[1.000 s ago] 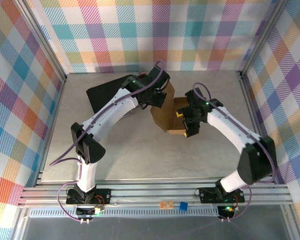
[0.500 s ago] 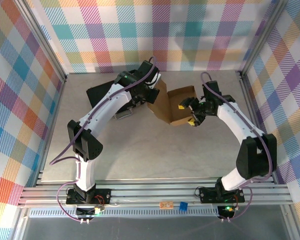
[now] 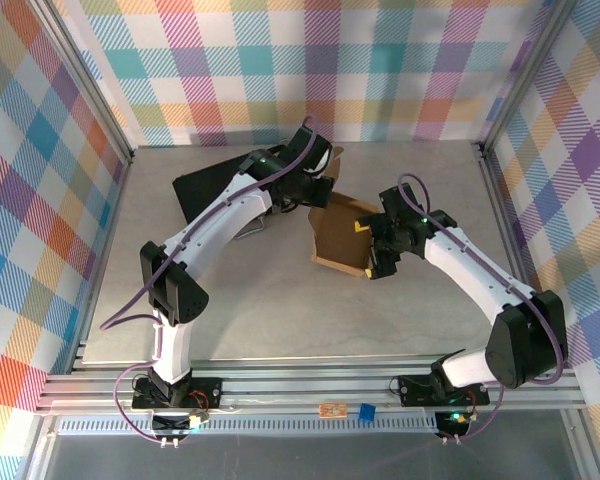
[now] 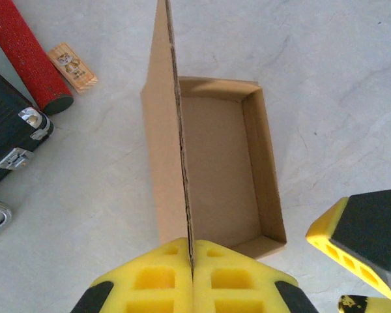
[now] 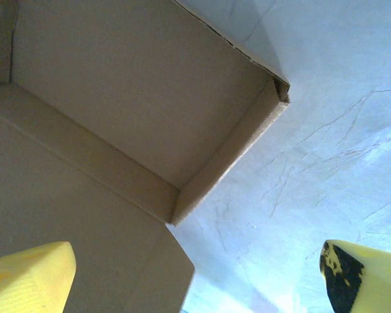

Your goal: Fold the paper box

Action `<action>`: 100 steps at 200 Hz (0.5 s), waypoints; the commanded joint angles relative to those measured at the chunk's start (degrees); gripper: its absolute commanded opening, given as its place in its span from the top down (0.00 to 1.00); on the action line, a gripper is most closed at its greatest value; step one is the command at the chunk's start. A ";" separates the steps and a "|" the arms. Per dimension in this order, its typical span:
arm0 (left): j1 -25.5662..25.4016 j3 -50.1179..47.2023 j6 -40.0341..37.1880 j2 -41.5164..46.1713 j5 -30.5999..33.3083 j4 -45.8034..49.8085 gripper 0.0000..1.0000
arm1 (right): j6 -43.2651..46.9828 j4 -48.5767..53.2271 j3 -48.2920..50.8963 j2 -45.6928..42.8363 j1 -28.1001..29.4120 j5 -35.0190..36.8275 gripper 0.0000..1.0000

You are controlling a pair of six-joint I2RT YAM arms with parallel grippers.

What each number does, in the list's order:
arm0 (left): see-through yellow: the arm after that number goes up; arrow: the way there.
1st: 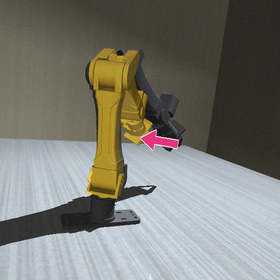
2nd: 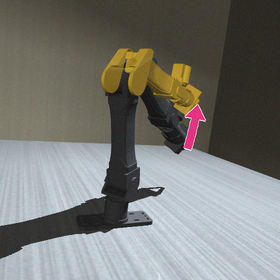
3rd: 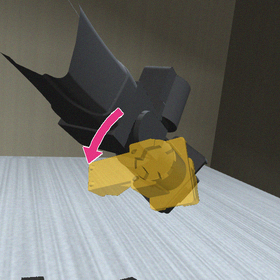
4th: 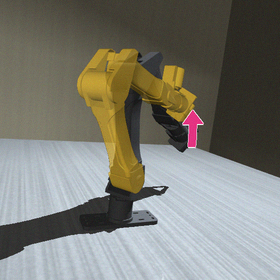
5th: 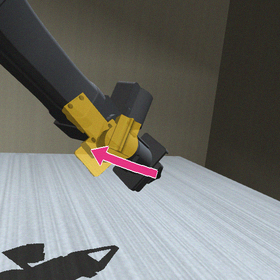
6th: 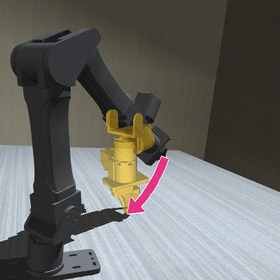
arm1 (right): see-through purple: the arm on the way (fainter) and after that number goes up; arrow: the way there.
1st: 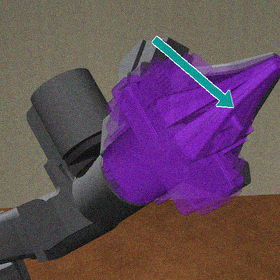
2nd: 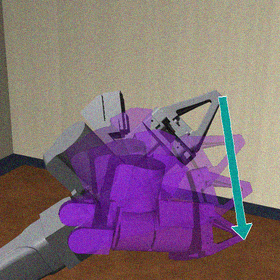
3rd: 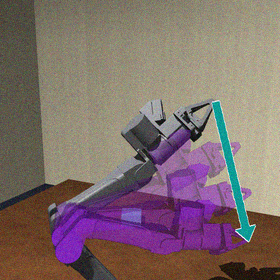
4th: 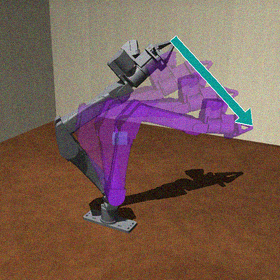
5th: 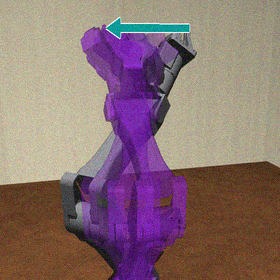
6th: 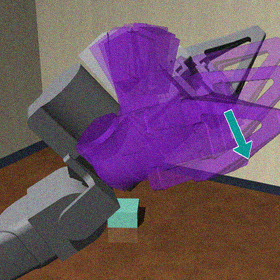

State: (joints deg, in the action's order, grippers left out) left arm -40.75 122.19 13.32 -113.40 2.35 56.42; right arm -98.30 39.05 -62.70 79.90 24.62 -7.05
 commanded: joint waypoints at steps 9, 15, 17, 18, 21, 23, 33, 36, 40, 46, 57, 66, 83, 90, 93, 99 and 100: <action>-0.05 -0.32 -1.12 2.68 -1.90 -0.94 1.00 | -3.43 -0.63 -2.65 -2.14 -0.27 6.79 0.09; 0.05 -0.16 -2.32 2.67 -2.00 -0.21 1.00 | 0.20 -1.27 -3.87 -2.52 -0.64 9.17 0.10; 0.12 -0.06 -2.79 2.66 -2.00 0.06 1.00 | 1.68 -1.76 -4.26 -2.61 -0.85 9.89 0.10; 0.14 -0.04 -3.00 2.71 -2.00 0.21 1.00 | 2.49 -1.99 -4.36 -2.67 -1.00 10.23 0.10; 0.08 -0.03 -3.64 2.74 -2.04 0.57 1.00 | 4.98 -2.82 -4.79 -2.79 -1.36 11.02 0.11; 0.13 0.04 -4.07 2.79 -2.12 0.78 1.00 | 6.77 -3.40 -4.98 -2.85 -1.69 11.42 0.11; 0.24 -0.17 -6.39 3.13 -2.35 1.75 1.00 | 17.30 -6.26 -6.10 -3.16 -3.65 12.95 0.13; 0.24 -0.32 -7.17 3.23 -2.35 2.08 1.00 | 20.65 -7.20 -6.21 -3.28 -4.25 13.16 0.14; 0.23 -0.38 -8.17 3.35 -2.35 2.57 1.00 | 25.18 -8.66 -6.24 -3.46 -5.14 13.08 0.14; 0.24 -0.38 -9.86 3.53 -2.41 3.33 1.00 | 31.95 -11.65 -5.77 -3.75 -6.63 12.00 0.14; 0.26 -0.72 -13.23 3.91 -2.80 4.85 1.00 | 44.87 -18.95 -4.01 -4.22 -9.44 6.71 0.15; 0.24 -1.45 -15.68 4.51 -2.55 5.52 1.00 | 55.63 -23.09 -3.22 -4.08 -11.14 0.98 0.18; 0.24 -4.77 -20.60 6.76 -2.10 4.80 1.00 | 77.40 -26.46 -2.50 -3.08 -11.53 -10.36 0.21; 0.23 -6.21 -22.84 7.81 -2.04 4.33 1.00 | 85.42 -26.67 -2.05 -2.47 -11.53 -14.56 0.23; 0.23 -6.78 -24.03 8.23 -2.20 4.08 1.00 | 88.11 -26.73 -1.83 -2.25 -11.53 -16.09 0.23; 0.32 -7.86 -26.00 8.98 -2.58 3.69 1.00 | 93.36 -26.90 -1.31 -1.74 -11.54 -18.50 0.24; 0.32 -7.94 -26.38 9.12 -2.64 3.69 1.00 | 94.16 -26.95 -1.21 -1.66 -11.58 -18.91 0.24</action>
State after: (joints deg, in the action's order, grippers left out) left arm -40.75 117.38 -2.22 -109.75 0.54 59.44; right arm -40.82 18.79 -66.13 76.71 12.27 -9.34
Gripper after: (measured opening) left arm 0.039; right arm 0.775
